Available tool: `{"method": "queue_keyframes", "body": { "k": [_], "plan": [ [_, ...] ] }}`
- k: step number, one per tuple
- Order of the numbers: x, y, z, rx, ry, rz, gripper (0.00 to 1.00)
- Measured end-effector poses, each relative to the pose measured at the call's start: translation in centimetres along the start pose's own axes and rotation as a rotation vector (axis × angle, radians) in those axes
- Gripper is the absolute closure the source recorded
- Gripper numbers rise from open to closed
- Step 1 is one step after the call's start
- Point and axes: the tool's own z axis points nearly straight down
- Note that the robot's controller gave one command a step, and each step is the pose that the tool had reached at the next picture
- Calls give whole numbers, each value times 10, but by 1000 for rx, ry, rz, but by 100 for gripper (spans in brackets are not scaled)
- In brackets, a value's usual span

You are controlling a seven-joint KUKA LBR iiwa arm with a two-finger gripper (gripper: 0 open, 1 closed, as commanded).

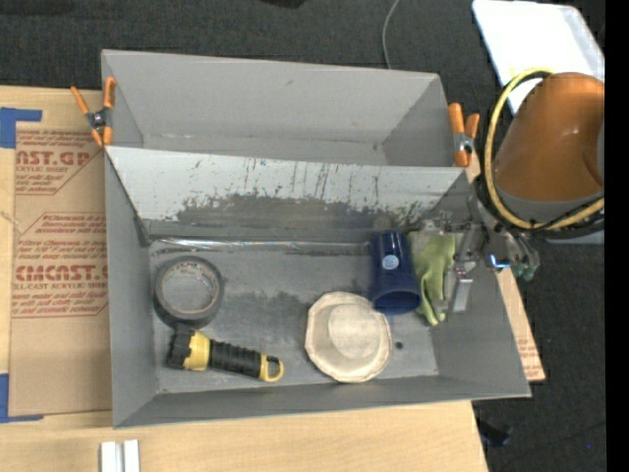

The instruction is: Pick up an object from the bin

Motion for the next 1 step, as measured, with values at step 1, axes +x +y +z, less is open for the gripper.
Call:
{"method": "queue_keyframes", "body": {
  "k": [1],
  "plan": [
    [-2,0,-4,1,-8,-1,0]
  ]
}}
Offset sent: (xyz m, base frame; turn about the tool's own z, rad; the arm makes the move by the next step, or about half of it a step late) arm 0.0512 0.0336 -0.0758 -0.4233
